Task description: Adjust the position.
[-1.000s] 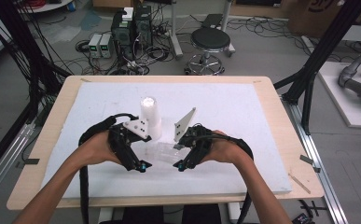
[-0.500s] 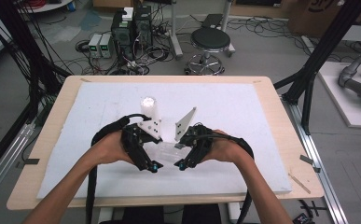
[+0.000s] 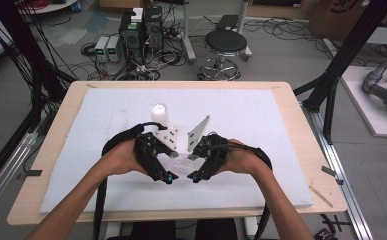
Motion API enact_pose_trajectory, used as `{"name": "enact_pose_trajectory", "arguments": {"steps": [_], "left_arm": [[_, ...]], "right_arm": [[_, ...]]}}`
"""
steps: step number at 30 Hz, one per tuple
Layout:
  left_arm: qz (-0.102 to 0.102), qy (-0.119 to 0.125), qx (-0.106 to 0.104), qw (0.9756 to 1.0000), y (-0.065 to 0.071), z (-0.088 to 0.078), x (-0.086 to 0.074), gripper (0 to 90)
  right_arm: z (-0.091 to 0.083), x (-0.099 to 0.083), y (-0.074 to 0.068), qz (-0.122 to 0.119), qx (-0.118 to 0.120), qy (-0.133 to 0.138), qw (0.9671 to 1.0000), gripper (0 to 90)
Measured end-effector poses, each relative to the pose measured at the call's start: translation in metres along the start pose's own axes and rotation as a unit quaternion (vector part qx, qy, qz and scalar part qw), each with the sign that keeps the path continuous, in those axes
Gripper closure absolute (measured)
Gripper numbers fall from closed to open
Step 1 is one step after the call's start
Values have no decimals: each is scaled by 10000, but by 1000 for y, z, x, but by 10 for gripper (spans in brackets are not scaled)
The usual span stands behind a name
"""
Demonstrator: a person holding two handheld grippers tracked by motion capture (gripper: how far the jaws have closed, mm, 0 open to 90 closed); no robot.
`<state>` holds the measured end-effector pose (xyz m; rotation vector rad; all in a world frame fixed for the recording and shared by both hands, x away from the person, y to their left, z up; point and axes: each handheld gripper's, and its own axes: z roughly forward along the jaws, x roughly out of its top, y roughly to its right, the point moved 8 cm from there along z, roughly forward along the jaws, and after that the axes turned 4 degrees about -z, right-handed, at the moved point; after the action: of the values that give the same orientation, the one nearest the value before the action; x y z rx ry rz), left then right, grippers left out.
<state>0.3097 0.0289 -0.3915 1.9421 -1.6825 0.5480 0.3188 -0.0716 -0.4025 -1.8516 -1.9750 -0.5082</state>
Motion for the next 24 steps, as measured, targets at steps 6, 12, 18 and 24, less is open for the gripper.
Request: {"name": "enact_pose_trajectory", "arguments": {"steps": [6, 12, 18, 24], "left_arm": [[-3, -78, -22, 10000, 0, 2, -1, 291], [-25, -99, -19, 9999, -2, 4, -3, 332], [-27, -84, 1, 10000, -4, 4, -5, 407], [5, -109, 18, 9999, -5, 4, -6, 414]], "right_arm": [[2, -2, -1, 72, 33, -142, 9999, 379], [3, -3, -1, 76, 36, -220, 9997, 381], [5, -4, -2, 45, 51, -263, 9996, 387], [6, -3, -1, 34, 57, -272, 9996, 390]]}}
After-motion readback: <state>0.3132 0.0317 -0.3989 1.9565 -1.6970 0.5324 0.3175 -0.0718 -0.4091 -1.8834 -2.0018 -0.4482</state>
